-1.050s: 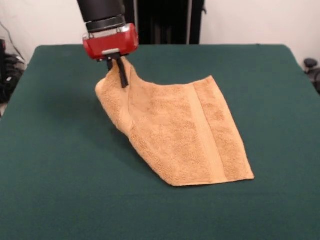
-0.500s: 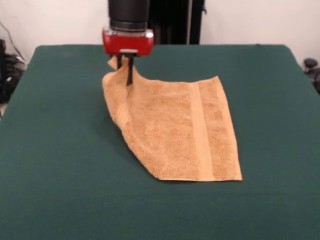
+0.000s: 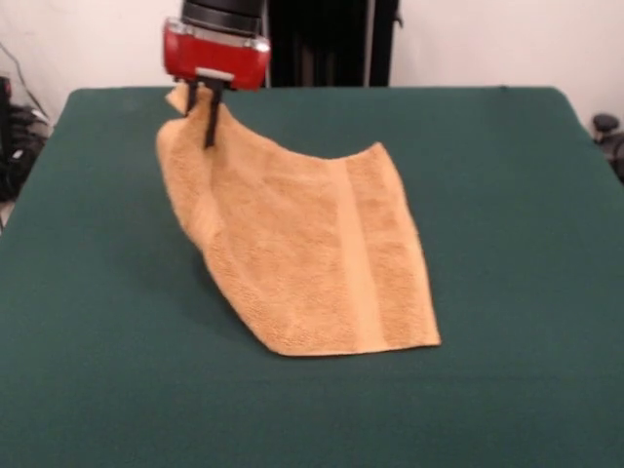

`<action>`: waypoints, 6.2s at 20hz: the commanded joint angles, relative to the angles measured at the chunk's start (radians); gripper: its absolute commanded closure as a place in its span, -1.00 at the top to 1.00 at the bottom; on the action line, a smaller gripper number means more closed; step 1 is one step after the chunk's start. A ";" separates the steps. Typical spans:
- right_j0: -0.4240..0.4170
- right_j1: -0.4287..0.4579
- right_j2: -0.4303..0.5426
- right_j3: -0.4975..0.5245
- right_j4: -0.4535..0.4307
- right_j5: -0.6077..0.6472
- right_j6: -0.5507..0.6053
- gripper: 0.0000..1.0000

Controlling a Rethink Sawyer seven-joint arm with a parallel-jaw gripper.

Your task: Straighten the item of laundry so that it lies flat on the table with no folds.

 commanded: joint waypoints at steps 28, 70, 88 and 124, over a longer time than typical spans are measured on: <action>0.823 0.480 -0.870 -0.282 0.344 -0.080 0.690 -1.00; 0.894 0.507 -0.979 -0.184 0.648 -0.086 0.605 -1.00; 0.209 0.098 -0.249 -0.067 0.267 -0.200 0.205 -1.00; -0.399 -0.023 0.336 0.051 0.070 0.088 -0.069 -1.00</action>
